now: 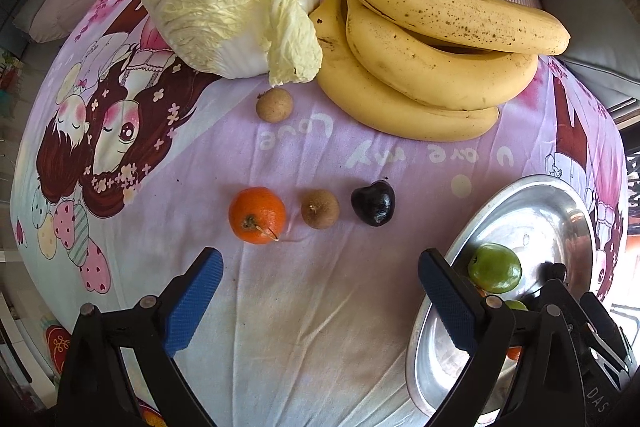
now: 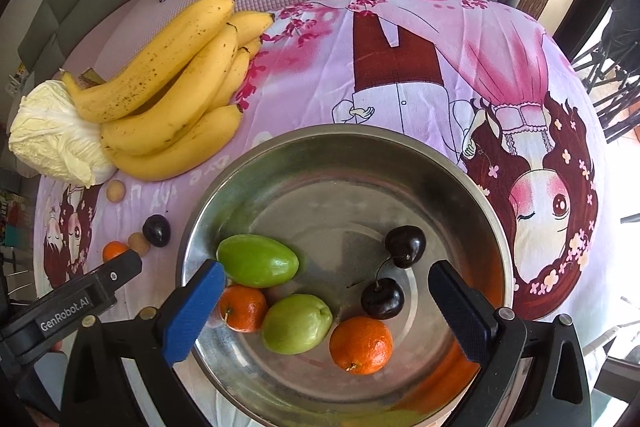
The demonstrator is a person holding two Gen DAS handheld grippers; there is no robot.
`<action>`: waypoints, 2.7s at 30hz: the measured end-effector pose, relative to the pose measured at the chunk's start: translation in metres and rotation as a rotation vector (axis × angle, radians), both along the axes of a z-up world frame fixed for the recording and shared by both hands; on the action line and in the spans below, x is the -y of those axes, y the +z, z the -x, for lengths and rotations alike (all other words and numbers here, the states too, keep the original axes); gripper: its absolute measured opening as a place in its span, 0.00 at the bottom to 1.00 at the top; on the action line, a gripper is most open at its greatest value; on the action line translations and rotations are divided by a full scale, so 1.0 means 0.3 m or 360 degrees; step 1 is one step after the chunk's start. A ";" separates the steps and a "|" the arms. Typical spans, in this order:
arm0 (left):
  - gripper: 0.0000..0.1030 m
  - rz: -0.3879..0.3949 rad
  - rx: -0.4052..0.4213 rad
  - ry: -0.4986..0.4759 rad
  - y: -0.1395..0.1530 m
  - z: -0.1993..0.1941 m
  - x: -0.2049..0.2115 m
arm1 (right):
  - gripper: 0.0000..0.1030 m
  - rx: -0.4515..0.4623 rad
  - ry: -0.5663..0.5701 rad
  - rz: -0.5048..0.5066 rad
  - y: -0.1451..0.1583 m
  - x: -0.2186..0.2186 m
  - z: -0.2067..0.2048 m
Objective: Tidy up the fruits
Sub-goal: 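Withdraw both grippers from the bowl toward the remaining mandarin and cherry, then close the left gripper on a mandarin while the right gripper grasps a dark cherry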
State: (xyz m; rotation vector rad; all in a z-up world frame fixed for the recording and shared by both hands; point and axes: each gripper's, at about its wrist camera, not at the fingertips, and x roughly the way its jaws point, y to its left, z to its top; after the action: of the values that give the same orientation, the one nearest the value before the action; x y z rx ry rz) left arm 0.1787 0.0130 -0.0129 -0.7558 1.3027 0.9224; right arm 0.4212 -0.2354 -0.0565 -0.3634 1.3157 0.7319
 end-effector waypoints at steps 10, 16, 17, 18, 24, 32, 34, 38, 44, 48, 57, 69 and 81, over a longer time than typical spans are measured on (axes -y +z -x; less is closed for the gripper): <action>0.95 -0.0069 -0.0013 0.0043 0.053 0.162 -0.081 | 1.00 0.0027 0.0054 0.0006 0.057 -0.045 0.099; 0.95 -0.0075 0.0027 0.0034 0.037 0.226 -0.138 | 1.00 0.0043 0.0091 -0.0013 0.082 -0.094 0.168; 0.95 -0.0072 0.0030 0.0031 0.028 0.243 -0.153 | 1.00 0.0045 0.0104 -0.0015 0.082 -0.106 0.179; 0.95 -0.0075 0.0031 0.0029 0.028 0.257 -0.165 | 1.00 0.0047 0.0113 -0.0013 0.081 -0.116 0.191; 0.95 -0.0027 0.0078 0.0035 -0.012 0.314 -0.209 | 1.00 0.0046 0.0173 -0.0020 0.072 -0.180 0.252; 0.95 -0.0047 0.0074 0.0061 0.006 0.337 -0.270 | 1.00 0.0062 0.0252 -0.0021 0.056 -0.258 0.303; 0.95 -0.0052 0.0086 0.0073 0.002 0.340 -0.288 | 1.00 0.0065 0.0261 -0.0013 0.047 -0.274 0.307; 0.95 -0.0093 0.0072 0.0033 -0.014 0.328 -0.312 | 1.00 0.0066 0.0271 0.0000 0.031 -0.301 0.309; 0.95 -0.0061 0.0087 0.0025 -0.041 0.312 -0.360 | 1.00 0.0075 0.0294 -0.0003 0.023 -0.353 0.308; 0.95 -0.0025 0.0132 0.0050 -0.050 0.306 -0.397 | 0.98 0.0076 0.0305 -0.0039 0.032 -0.393 0.312; 0.94 0.0257 0.0284 0.0136 -0.133 0.320 -0.465 | 0.58 0.0049 0.0348 -0.0069 0.004 -0.461 0.331; 0.92 0.0469 0.0435 0.0174 -0.220 0.263 -0.434 | 0.38 -0.0076 0.0346 -0.0033 -0.121 -0.474 0.326; 0.62 0.0567 0.0516 0.0200 -0.251 0.200 -0.361 | 0.31 -0.0121 0.0318 -0.0039 -0.158 -0.468 0.302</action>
State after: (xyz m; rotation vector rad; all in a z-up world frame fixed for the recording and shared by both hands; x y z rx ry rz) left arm 0.1186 0.1212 -0.0882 -1.2229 1.1508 0.6362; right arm 0.3305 -0.0950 -0.1039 -0.4556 1.3532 0.9364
